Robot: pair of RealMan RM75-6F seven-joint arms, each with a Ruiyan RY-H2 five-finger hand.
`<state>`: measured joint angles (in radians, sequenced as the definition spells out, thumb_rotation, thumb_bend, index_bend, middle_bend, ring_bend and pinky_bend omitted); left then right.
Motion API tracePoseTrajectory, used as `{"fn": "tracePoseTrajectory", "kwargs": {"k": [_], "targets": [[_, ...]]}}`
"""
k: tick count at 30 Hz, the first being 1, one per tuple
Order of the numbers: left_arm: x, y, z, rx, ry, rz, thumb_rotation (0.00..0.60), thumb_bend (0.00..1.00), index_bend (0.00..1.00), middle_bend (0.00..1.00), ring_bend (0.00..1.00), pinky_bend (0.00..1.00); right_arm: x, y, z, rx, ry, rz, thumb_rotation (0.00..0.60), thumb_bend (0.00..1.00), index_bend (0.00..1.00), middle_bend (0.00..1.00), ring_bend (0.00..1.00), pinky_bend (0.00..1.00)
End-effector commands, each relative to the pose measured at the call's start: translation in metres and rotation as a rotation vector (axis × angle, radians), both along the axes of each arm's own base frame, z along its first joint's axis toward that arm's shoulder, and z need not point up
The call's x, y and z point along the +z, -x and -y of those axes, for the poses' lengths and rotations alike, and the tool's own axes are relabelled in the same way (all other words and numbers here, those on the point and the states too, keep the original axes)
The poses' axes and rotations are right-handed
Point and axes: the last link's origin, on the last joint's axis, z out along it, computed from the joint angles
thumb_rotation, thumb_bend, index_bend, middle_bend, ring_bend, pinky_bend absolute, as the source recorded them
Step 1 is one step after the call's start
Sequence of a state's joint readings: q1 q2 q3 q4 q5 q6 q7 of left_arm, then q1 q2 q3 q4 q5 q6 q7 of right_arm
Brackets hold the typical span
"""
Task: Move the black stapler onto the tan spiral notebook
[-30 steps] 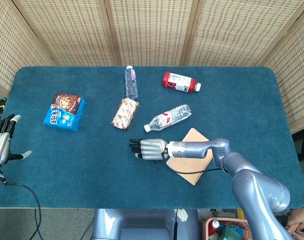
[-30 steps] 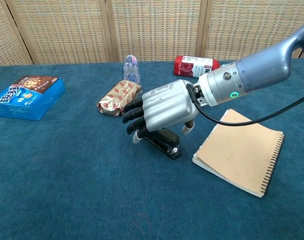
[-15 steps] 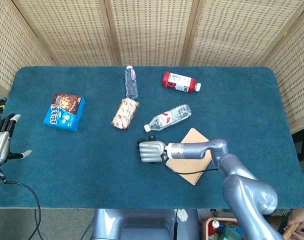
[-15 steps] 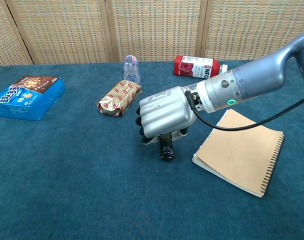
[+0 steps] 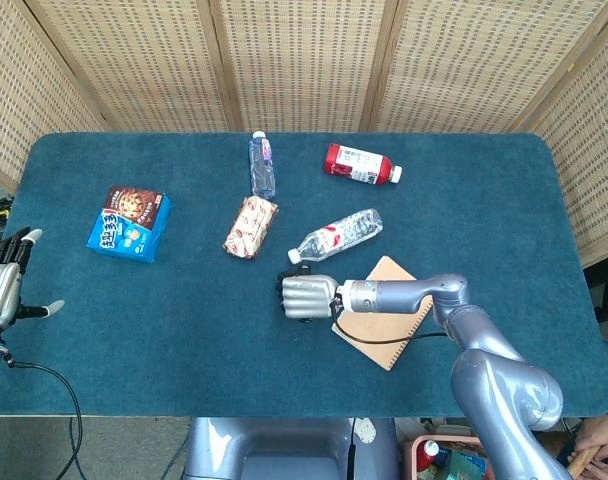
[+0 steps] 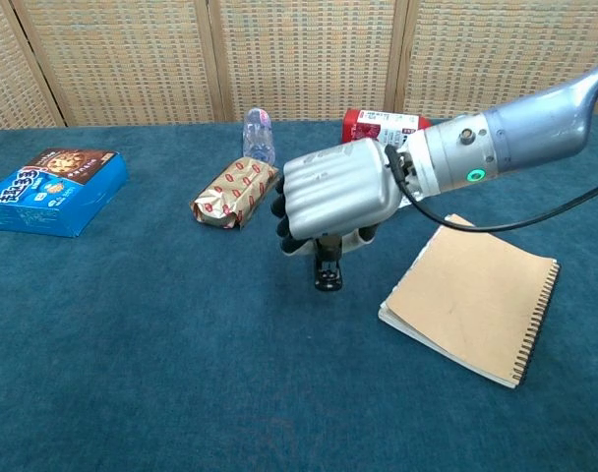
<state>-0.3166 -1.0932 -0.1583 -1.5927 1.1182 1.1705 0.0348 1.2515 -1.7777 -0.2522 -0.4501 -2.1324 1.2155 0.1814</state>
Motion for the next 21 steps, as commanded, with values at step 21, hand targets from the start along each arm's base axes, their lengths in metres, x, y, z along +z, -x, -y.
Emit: {"fn": "tracePoseTrajectory", "kwargs": {"k": [21], "targets": [[-0.009, -0.011, 0.010, -0.056, 0.045, 0.010, 0.600, 0.02, 0.00, 0.00, 0.00, 0.00, 0.075, 0.096, -0.085, -0.461, 0.267, 0.019, 0.600, 0.39, 0.57, 0.53, 0.43, 0.51]]}}
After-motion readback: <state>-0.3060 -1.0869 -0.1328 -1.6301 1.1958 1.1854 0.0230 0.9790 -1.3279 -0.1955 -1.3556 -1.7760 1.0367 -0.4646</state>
